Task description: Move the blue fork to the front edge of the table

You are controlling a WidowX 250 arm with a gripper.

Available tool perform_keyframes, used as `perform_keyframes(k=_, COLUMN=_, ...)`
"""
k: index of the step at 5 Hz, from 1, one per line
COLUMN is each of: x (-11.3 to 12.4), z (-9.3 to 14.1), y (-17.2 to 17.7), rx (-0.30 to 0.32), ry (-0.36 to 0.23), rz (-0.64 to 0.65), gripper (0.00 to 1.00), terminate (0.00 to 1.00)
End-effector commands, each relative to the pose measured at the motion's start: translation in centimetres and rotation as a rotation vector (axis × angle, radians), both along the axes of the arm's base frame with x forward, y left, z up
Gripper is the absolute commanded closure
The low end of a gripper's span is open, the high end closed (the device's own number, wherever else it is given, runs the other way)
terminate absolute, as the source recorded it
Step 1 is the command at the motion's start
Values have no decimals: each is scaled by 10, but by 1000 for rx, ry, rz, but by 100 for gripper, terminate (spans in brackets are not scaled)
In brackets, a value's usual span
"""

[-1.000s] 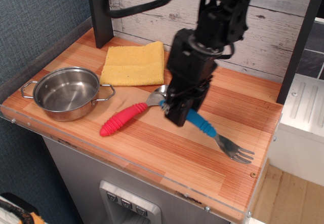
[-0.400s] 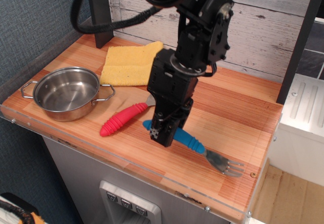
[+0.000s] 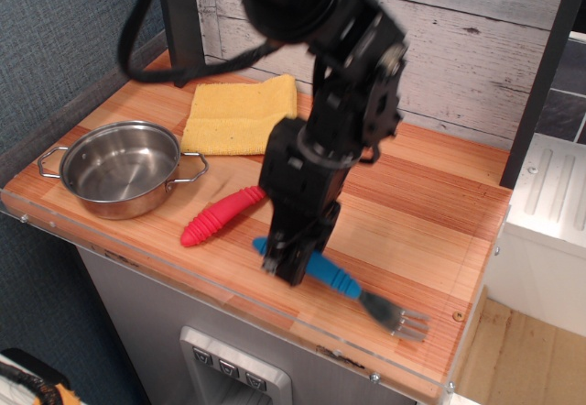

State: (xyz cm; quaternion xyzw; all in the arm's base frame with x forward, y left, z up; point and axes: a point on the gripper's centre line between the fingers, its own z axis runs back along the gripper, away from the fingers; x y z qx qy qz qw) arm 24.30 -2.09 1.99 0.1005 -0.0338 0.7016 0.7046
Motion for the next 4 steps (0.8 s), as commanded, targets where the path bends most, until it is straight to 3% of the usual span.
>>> perform_keyframes(k=1, x=1, z=-1, y=-3, rx=-31, ry=-38, rz=-6, gripper=0, terminate=0)
perform_keyframes(k=3, x=4, z=13, y=2, rx=-35, ry=-48, rz=-45, gripper=0, terminate=0)
perform_keyframes(k=4, x=9, z=31, y=3, rx=-5, ry=-42, rz=-65, gripper=0, terminate=0)
